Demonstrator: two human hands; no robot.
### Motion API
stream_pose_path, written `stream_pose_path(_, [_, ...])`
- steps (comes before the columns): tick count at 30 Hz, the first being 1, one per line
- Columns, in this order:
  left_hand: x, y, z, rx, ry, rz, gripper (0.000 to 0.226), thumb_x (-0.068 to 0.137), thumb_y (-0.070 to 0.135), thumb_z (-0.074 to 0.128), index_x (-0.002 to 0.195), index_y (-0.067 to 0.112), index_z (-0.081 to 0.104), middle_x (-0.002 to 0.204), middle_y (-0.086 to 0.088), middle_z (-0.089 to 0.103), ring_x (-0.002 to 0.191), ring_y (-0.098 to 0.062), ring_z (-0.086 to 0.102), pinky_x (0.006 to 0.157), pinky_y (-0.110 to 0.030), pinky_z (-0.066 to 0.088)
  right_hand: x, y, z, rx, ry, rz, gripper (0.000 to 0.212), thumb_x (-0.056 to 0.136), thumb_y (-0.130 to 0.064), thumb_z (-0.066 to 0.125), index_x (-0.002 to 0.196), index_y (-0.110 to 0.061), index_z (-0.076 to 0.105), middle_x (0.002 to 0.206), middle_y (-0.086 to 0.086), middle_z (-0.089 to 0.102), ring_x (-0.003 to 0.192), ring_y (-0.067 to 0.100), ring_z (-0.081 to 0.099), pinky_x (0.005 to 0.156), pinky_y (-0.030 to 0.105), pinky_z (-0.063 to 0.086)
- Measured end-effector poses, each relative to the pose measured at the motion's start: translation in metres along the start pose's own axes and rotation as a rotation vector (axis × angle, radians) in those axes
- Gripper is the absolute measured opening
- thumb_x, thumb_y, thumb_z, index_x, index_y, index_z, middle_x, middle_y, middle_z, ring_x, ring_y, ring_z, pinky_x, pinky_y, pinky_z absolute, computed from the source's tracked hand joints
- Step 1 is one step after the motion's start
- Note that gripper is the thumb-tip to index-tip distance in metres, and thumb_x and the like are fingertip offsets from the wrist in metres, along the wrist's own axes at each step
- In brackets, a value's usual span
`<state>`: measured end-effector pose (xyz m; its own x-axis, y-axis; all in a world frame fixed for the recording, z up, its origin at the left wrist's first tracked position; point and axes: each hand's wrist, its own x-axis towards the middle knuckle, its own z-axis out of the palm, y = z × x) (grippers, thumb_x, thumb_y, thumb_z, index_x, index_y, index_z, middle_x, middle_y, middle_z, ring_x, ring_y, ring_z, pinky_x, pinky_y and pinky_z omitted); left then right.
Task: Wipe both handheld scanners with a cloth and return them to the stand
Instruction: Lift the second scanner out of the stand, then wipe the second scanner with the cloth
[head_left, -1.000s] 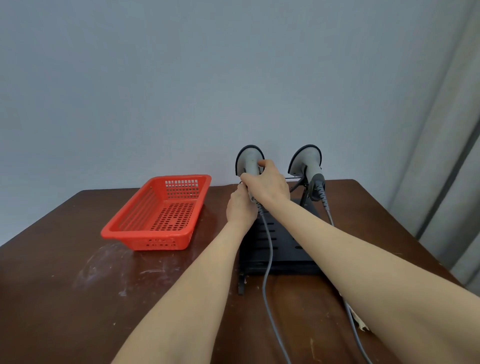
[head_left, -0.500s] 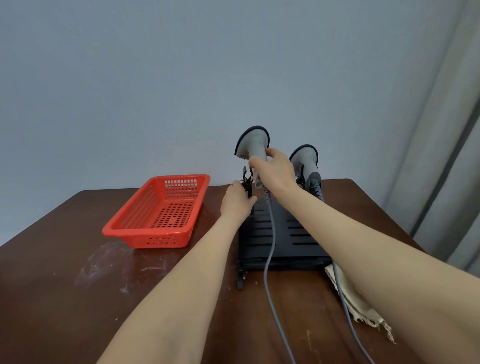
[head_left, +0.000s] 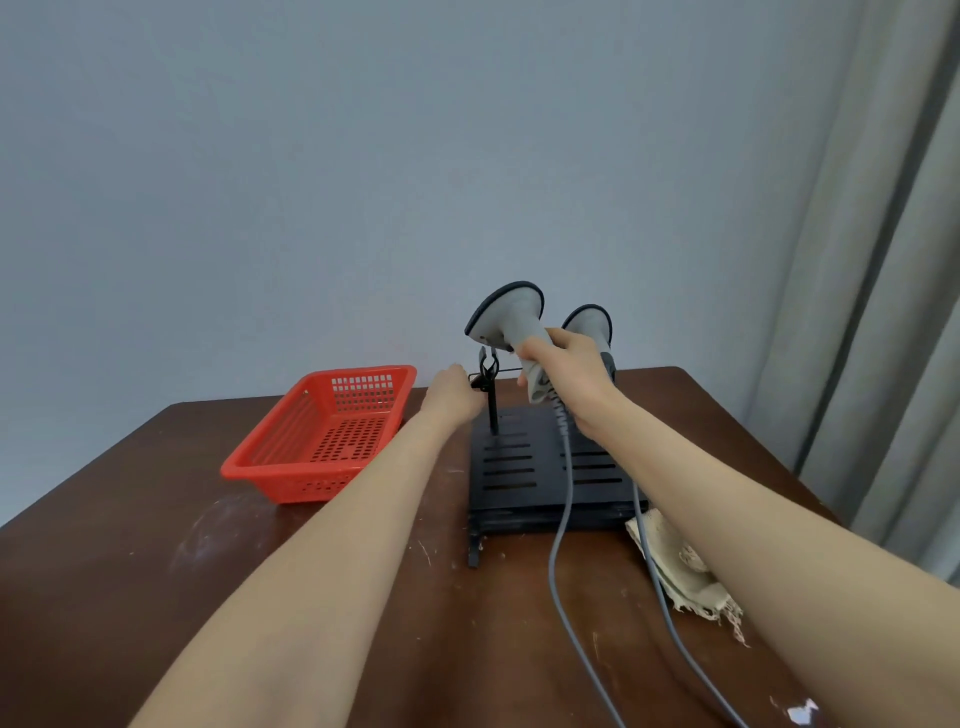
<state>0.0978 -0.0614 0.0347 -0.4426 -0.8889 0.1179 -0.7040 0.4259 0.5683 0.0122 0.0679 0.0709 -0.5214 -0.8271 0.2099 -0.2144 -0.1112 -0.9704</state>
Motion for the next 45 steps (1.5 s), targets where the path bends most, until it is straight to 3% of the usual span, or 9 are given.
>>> stream_pose_path(4, [-0.008, 0.003, -0.026, -0.214, 0.137, -0.012, 0.043, 0.096, 0.006, 0.036, 0.139, 0.000, 0.039, 0.145, -0.016, 0.042, 0.133, -0.028, 0.039, 0.104, -0.031, 0.032, -0.019, -0.004, -0.013, 0.074, -0.096, -0.011, 0.014, 0.088, -0.009, 0.049, 0.088, 0.000, 0.059, 0.068, 0.016, 0.060, 0.059, 0.016, 0.054, 0.047, 0.020, 0.046])
stream_pose_path(7, [-0.020, 0.009, -0.044, -0.484, 0.207, 0.037, 0.029, 0.094, 0.010, 0.034, 0.110, 0.014, 0.058, 0.119, -0.015, 0.053, 0.113, -0.025, 0.050, 0.100, -0.038, 0.038, -0.031, -0.005, -0.022, 0.113, -0.169, 0.013, 0.013, 0.088, -0.010, 0.048, 0.094, -0.004, 0.059, 0.070, 0.013, 0.064, 0.058, 0.015, 0.056, 0.049, 0.024, 0.045])
stream_pose_path(14, [-0.059, 0.018, -0.072, -0.816, -0.001, 0.075, 0.038, 0.094, 0.046, 0.043, 0.120, 0.019, 0.052, 0.114, 0.001, 0.061, 0.107, -0.018, 0.060, 0.094, -0.039, 0.048, -0.054, -0.001, -0.049, 0.408, -0.248, 0.120, 0.022, 0.085, -0.004, 0.042, 0.103, -0.005, 0.055, 0.069, 0.010, 0.066, 0.053, 0.014, 0.051, 0.046, 0.022, 0.048])
stream_pose_path(19, [-0.087, 0.027, -0.071, -0.778, -0.181, 0.151, 0.024, 0.094, 0.044, 0.046, 0.102, 0.028, 0.062, 0.106, 0.001, 0.067, 0.100, -0.017, 0.064, 0.089, -0.037, 0.050, -0.063, 0.013, -0.066, 0.494, -0.400, 0.106, 0.047, 0.068, -0.010, 0.046, 0.115, -0.003, 0.053, 0.076, 0.014, 0.064, 0.053, 0.015, 0.048, 0.045, 0.023, 0.045])
stream_pose_path(30, [-0.107, 0.021, -0.051, -0.699, -0.181, 0.241, 0.029, 0.092, 0.036, 0.055, 0.108, 0.014, 0.066, 0.098, -0.004, 0.068, 0.094, -0.020, 0.065, 0.094, -0.044, 0.052, -0.069, 0.024, -0.068, 0.446, -0.619, 0.200, 0.035, 0.076, -0.020, 0.054, 0.107, -0.002, 0.053, 0.079, 0.014, 0.064, 0.050, 0.016, 0.050, 0.045, 0.025, 0.047])
stream_pose_path(34, [-0.111, 0.018, -0.046, -0.646, -0.124, 0.270, 0.069, 0.068, 0.059, 0.061, 0.124, 0.020, 0.060, 0.123, -0.001, 0.063, 0.110, -0.017, 0.061, 0.095, -0.039, 0.051, -0.059, 0.024, -0.065, 0.402, -0.670, 0.334, 0.059, 0.081, -0.050, 0.058, 0.111, 0.000, 0.054, 0.072, 0.014, 0.063, 0.051, 0.017, 0.057, 0.046, 0.025, 0.051])
stream_pose_path(38, [-0.113, 0.016, -0.042, -0.666, -0.120, 0.284, 0.079, 0.062, 0.062, 0.060, 0.128, 0.019, 0.056, 0.121, -0.005, 0.063, 0.107, -0.018, 0.063, 0.089, -0.036, 0.054, -0.054, 0.020, -0.063, 0.280, -0.737, 0.371, 0.066, 0.077, -0.055, 0.051, 0.107, 0.004, 0.055, 0.067, 0.012, 0.064, 0.050, 0.016, 0.061, 0.047, 0.024, 0.051])
stream_pose_path(42, [-0.114, 0.012, -0.041, -0.680, -0.163, 0.245, 0.077, 0.064, 0.061, 0.061, 0.129, 0.019, 0.056, 0.120, -0.007, 0.063, 0.107, -0.019, 0.063, 0.091, -0.039, 0.054, -0.051, 0.021, -0.059, 0.258, -0.814, 0.344, 0.053, 0.076, -0.051, 0.058, 0.110, -0.010, 0.063, 0.059, 0.005, 0.055, 0.044, 0.011, 0.050, 0.045, 0.021, 0.047])
stream_pose_path(45, [-0.113, 0.009, -0.040, -0.725, -0.106, 0.214, 0.044, 0.085, 0.053, 0.055, 0.115, 0.022, 0.062, 0.118, -0.003, 0.066, 0.107, -0.015, 0.063, 0.096, -0.039, 0.049, -0.052, 0.023, -0.058, 0.220, -0.799, 0.343, 0.043, 0.080, -0.045, 0.054, 0.106, -0.012, 0.063, 0.055, 0.003, 0.050, 0.040, 0.010, 0.046, 0.041, 0.020, 0.043])
